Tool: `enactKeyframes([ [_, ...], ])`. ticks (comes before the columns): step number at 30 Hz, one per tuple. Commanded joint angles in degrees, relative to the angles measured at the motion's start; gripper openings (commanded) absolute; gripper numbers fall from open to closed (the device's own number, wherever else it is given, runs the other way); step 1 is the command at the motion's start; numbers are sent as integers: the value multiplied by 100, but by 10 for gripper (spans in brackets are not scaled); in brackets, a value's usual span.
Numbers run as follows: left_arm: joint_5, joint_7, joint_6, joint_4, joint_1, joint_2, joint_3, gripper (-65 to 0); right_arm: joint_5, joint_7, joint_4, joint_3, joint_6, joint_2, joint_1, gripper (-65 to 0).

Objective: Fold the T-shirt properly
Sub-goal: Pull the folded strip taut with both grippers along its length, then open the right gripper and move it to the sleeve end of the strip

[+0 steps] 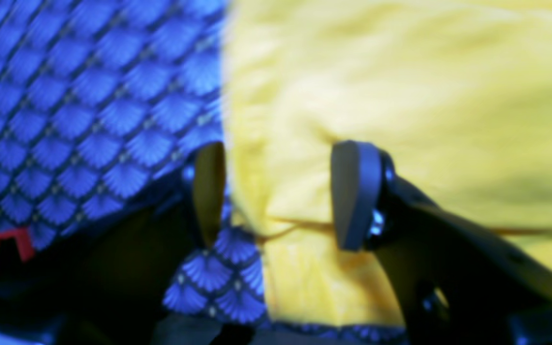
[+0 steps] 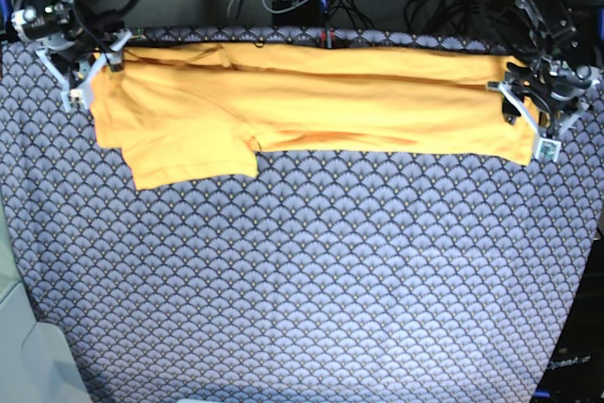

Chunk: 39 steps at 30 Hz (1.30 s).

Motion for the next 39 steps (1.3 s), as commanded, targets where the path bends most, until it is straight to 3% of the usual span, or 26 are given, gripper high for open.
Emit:
enactKeyframes([
  [1,14,-54,10,114,-39,-17,-35,-305,32,56,111,51,-32,177,26,-339],
  [8,-12,-54,10,43,-74,79,-422,-304,32,100,120,429,-32,432,105,-299],
  [14,-3,-54,10,-45,-57,88,-449,-304,23,47,67,535,-32,959,527,-299],
  [22,14,-28,10,-53,-74,88,-449,-304,23,38,67,464,-32,985,931,-298],
  [27,14,-2,10,8,-65,62,-457,-304,6,29,-390,-459,-32,1073,1722,-298],
  [32,14,7,10,26,-57,62,-466,-304,6,38,-1928,-1232,-32,1293,2654,-298],
  [39,14,7,10,26,-83,88,-844,-304,6,109,-3317,-1329,-32,1390,3331,-298],
])
